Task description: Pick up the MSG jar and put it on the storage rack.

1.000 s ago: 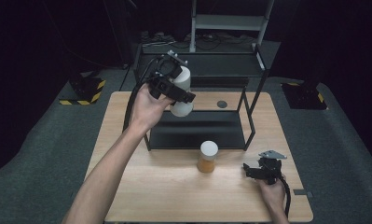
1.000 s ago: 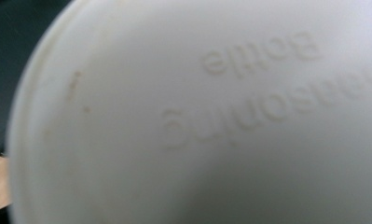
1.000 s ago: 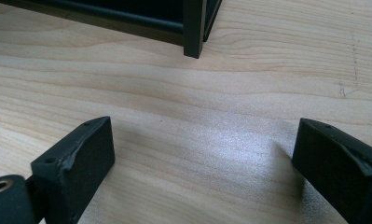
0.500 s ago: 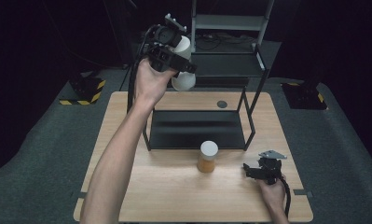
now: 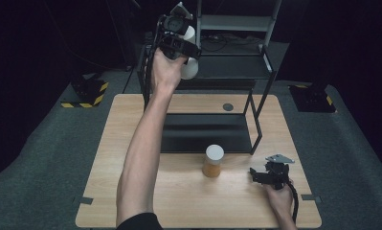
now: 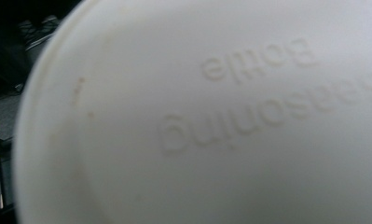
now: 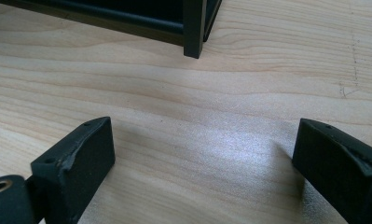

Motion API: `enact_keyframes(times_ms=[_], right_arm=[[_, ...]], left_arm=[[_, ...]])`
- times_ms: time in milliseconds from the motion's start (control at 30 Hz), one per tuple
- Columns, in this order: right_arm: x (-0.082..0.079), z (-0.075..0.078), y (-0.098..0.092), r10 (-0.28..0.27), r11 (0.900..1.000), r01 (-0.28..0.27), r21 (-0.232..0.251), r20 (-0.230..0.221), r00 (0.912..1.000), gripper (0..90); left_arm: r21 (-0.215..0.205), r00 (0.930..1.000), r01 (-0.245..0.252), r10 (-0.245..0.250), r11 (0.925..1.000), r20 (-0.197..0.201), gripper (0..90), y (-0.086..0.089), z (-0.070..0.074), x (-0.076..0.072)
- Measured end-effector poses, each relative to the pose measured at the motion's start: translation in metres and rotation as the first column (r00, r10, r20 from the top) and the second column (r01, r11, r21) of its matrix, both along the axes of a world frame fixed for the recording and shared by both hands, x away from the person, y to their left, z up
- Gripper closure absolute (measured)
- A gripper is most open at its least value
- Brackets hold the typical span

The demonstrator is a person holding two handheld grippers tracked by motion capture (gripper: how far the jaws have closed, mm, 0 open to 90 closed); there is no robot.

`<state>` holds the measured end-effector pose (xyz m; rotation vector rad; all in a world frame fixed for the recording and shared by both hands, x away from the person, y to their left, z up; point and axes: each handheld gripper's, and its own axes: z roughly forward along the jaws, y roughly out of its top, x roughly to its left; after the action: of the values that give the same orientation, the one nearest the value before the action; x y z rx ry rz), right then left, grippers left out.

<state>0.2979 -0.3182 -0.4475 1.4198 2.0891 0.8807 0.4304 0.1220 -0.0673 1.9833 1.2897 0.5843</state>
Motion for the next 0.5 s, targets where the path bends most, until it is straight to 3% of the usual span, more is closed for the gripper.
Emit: enact_keyframes(times_ms=[167, 233, 300, 500], right_arm=[[0.0, 0.0, 0.0, 0.0, 1.0, 0.0, 0.0, 0.0, 1.0, 5.0], [0.0, 0.0, 0.0, 0.001, 1.0, -0.001, 0.0, 0.0, 1.0, 5.0], [0.0, 0.0, 0.0, 0.001, 1.0, -0.001, 0.0, 0.001, 1.0, 5.0], [0.0, 0.0, 0.0, 0.001, 1.0, -0.001, 0.0, 0.001, 1.0, 5.0]], left_arm=[[0.015, 0.9997, -0.024, 0.024, 0.9996, 0.002, 32.1, -0.009, 0.003, 0.006], [0.049, 0.9996, -0.029, 0.029, 0.9984, 0.0, 32.1, -0.019, 0.004, 0.01], [0.057, 0.9995, -0.031, 0.031, 0.9979, -0.001, 32.1, -0.022, 0.004, 0.012], [0.058, 0.9992, -0.032, 0.033, 0.9978, -0.022, 32.1, -0.024, -0.001, 0.02]])
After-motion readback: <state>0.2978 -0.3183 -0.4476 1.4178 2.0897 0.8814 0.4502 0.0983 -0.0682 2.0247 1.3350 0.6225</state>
